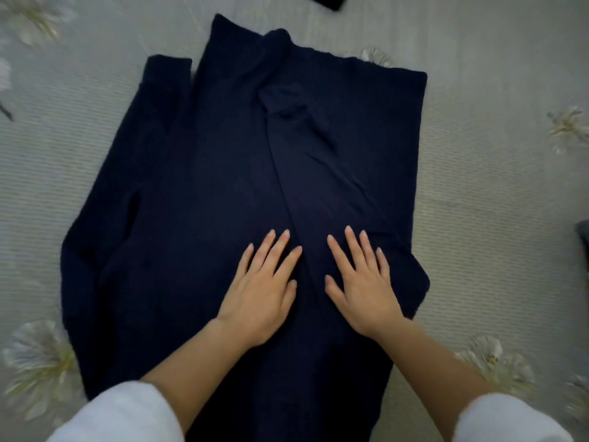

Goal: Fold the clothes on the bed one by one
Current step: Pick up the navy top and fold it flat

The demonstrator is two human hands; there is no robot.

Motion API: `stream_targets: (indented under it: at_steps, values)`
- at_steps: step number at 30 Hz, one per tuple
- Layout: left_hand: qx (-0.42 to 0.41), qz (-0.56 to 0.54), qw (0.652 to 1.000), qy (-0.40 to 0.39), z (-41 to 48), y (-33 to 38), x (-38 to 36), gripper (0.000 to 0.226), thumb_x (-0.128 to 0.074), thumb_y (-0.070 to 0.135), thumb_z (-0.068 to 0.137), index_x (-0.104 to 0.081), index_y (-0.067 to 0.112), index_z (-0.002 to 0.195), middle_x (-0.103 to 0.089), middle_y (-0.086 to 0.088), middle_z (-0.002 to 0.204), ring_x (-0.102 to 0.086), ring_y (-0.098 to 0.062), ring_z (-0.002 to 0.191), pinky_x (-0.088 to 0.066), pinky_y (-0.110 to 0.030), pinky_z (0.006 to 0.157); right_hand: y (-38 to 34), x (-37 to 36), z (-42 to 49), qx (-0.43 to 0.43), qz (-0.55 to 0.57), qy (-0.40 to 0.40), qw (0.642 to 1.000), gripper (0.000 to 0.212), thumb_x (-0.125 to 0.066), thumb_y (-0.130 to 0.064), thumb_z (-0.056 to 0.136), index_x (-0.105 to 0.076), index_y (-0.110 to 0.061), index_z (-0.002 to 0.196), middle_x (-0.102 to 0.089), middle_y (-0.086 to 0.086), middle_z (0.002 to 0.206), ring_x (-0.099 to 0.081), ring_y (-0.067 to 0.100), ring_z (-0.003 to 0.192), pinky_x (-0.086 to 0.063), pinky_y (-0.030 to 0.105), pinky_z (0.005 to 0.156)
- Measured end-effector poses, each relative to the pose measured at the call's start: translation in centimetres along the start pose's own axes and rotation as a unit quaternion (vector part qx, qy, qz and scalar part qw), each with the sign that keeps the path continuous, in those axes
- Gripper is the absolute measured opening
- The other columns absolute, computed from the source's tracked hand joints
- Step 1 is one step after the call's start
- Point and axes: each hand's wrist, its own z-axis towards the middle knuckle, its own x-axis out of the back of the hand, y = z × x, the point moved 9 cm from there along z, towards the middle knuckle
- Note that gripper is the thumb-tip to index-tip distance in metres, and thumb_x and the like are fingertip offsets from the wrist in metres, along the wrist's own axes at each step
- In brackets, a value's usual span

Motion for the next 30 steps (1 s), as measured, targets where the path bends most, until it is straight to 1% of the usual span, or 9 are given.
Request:
stream_targets:
  at_steps: [2, 5, 8, 11, 14, 17, 22, 25, 30]
  values:
    - [-0.02, 0.04, 0.998, -0.045, 1.4, -1.3, -0.4, 0.055, -0.021, 0.042, 0.102, 0.002, 0.035, 0.151, 0.019, 0.006, 0.158, 0.023, -0.014, 0.143, 0.013, -0.039, 0.115, -0.5, 0.3, 0.8, -0.021, 0.015, 0.013, 1.0, 0.066, -0.033, -0.047, 0.096, 0.0, -0.032, 0.152, 0.01, -0.001, 0.161, 0.017, 0.016, 0.146, 0.009, 0.042, 0.117]
    - [-0.029, -0.007, 1.0, -0.004, 2.2, -4.0, 2.0, 0.052, -0.026, 0.04, 0.101, -0.009, 0.037, 0.151, 0.001, 0.009, 0.16, 0.009, -0.012, 0.145, 0.004, -0.037, 0.115, -2.5, 2.3, 2.7, -0.02, 0.045, 0.066, 0.997, 0.063, -0.043, -0.042, 0.095, -0.02, -0.022, 0.15, -0.008, 0.002, 0.16, 0.003, 0.016, 0.147, 0.003, 0.041, 0.117]
    - [0.092, -0.058, 0.98, 0.167, 1.9, -10.4, 8.0, 0.049, -0.041, 0.032, 0.098, -0.031, 0.028, 0.146, -0.023, 0.003, 0.155, -0.013, -0.017, 0.14, -0.014, -0.044, 0.111, -6.8, 3.1, 5.6, 0.031, 0.05, 0.07, 0.996, 0.064, -0.041, -0.042, 0.096, -0.019, -0.019, 0.151, -0.005, 0.001, 0.161, 0.006, 0.014, 0.147, 0.008, 0.036, 0.117]
    - [0.279, -0.097, 0.916, 0.273, 0.0, -19.3, 12.1, 0.048, -0.048, 0.026, 0.095, -0.038, 0.021, 0.141, -0.031, -0.006, 0.149, -0.022, -0.028, 0.136, -0.018, -0.049, 0.109, -12.9, 3.0, 8.6, 0.096, 0.046, 0.071, 0.992, 0.065, -0.038, -0.044, 0.096, -0.014, -0.02, 0.152, 0.001, 0.001, 0.161, 0.011, 0.014, 0.147, 0.011, 0.034, 0.117]
    - [0.405, -0.146, 0.86, 0.272, -1.4, -26.4, 13.1, 0.053, -0.05, 0.03, 0.095, -0.036, 0.014, 0.143, -0.033, -0.016, 0.145, -0.028, -0.033, 0.132, -0.019, -0.044, 0.11, -16.7, 1.8, 10.7, 0.092, 0.068, 0.064, 0.991, 0.066, -0.03, -0.049, 0.096, -0.006, -0.026, 0.153, 0.008, -0.001, 0.161, 0.018, 0.012, 0.145, 0.014, 0.033, 0.117]
    - [0.379, -0.208, 0.863, 0.263, -0.3, -28.7, 13.6, 0.057, -0.06, 0.035, 0.091, -0.041, 0.011, 0.139, -0.048, -0.01, 0.13, -0.048, -0.023, 0.116, -0.034, -0.028, 0.098, -17.3, 0.5, 11.2, 0.06, 0.018, 0.079, 0.995, 0.066, -0.017, -0.054, 0.095, 0.001, -0.027, 0.153, 0.01, 0.001, 0.161, 0.018, 0.015, 0.146, 0.013, 0.038, 0.118]
    - [0.359, -0.302, 0.861, 0.195, 1.1, -28.9, 13.7, 0.02, -0.069, 0.036, 0.083, -0.066, 0.016, 0.08, -0.068, 0.005, 0.075, -0.064, -0.011, 0.068, -0.05, -0.026, 0.059, -17.2, 0.1, 11.2, 0.054, -0.015, 0.091, 0.994, 0.065, -0.016, -0.054, 0.096, -0.004, -0.025, 0.153, 0.004, 0.003, 0.161, 0.012, 0.017, 0.147, 0.007, 0.04, 0.119]
    - [0.387, -0.36, 0.789, 0.313, -1.9, -31.0, 16.6, 0.027, -0.06, 0.031, 0.085, -0.064, 0.005, 0.078, -0.06, -0.003, 0.071, -0.055, -0.015, 0.065, -0.044, -0.031, 0.059, -17.2, 0.1, 11.2, 0.048, -0.028, 0.08, 0.995, 0.066, -0.012, -0.054, 0.095, 0.0, -0.025, 0.153, 0.007, 0.003, 0.161, 0.015, 0.016, 0.147, 0.008, 0.04, 0.119]
    - [0.391, -0.425, 0.668, 0.469, -8.6, -34.8, 21.6, 0.015, -0.061, 0.028, 0.076, -0.057, 0.02, 0.065, -0.053, -0.008, 0.076, -0.048, -0.017, 0.072, -0.039, -0.033, 0.062, -17.3, 0.2, 11.3, 0.049, -0.036, 0.074, 0.995, 0.066, -0.009, -0.054, 0.094, 0.005, -0.026, 0.151, 0.012, 0.002, 0.159, 0.014, 0.017, 0.147, 0.009, 0.04, 0.119]
